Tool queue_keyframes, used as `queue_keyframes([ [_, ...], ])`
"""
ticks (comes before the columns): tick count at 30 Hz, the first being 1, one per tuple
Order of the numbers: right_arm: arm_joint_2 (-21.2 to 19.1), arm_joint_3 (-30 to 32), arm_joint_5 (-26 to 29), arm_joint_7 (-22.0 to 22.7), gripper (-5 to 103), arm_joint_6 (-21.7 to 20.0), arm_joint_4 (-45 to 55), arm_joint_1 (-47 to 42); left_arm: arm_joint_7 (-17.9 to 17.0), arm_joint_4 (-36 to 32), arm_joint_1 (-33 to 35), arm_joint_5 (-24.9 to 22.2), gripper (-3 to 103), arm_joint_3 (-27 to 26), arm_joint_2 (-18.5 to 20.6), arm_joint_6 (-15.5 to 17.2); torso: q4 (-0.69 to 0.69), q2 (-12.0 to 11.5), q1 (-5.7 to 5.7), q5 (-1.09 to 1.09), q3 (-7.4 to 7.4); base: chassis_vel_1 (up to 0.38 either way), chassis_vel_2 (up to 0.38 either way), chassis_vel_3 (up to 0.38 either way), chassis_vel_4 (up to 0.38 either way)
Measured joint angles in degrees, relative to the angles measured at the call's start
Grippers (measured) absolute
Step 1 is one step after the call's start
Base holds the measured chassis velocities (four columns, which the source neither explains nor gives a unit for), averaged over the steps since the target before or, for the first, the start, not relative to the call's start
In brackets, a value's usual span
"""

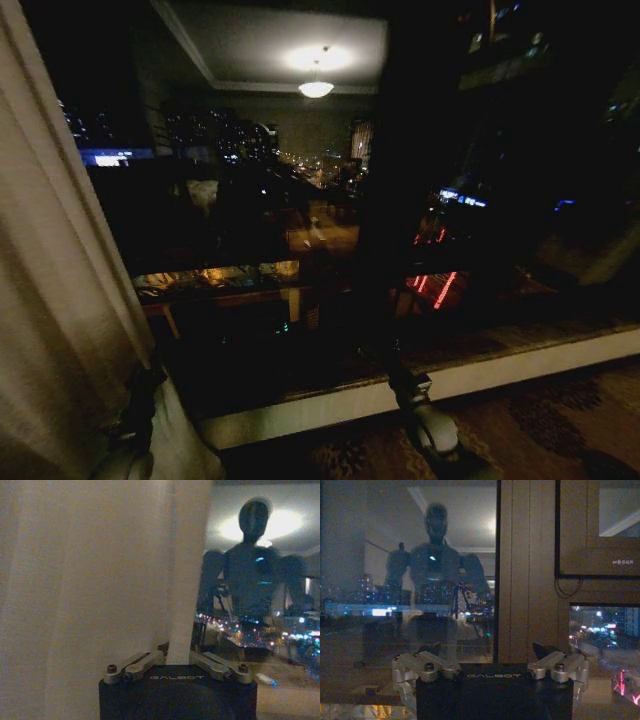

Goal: Open the curtains by pulling them apart, changing their state from closed to fully open.

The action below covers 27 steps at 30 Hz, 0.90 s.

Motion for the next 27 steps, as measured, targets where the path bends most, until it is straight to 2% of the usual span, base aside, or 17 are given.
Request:
queue_keyframes([
  [3,0.01,-0.01,0.00,0.00,100,0.00,0.00,0.00,0.00,0.11,-0.09,0.01,0,-0.18,0.02,-0.07,0.03,0.01,-0.01,-0.05,-0.01,0.064,0.029,-0.046,-0.024],
  [18,0.02,-0.02,0.00,-0.01,100,0.00,0.00,0.00,0.02,1.21,-0.05,0.34,0,-0.20,-0.34,-1.09,0.02,0.02,-0.02,-0.01,-0.02,0.167,0.133,-0.173,-0.128],
  [22,0.03,-0.03,0.00,-0.01,100,0.00,0.01,0.00,0.02,1.29,0.16,0.38,0,-0.41,-0.34,-1.30,0.04,0.02,-0.02,-0.06,-0.02,0.087,0.067,-0.076,-0.092],
  [27,0.02,-0.03,0.00,-0.01,100,0.00,0.00,0.00,-0.03,1.11,0.50,0.71,0,-0.55,-0.40,-1.35,0.02,0.02,-0.02,-0.01,-0.01,-0.011,-0.006,0.005,0.001],
])
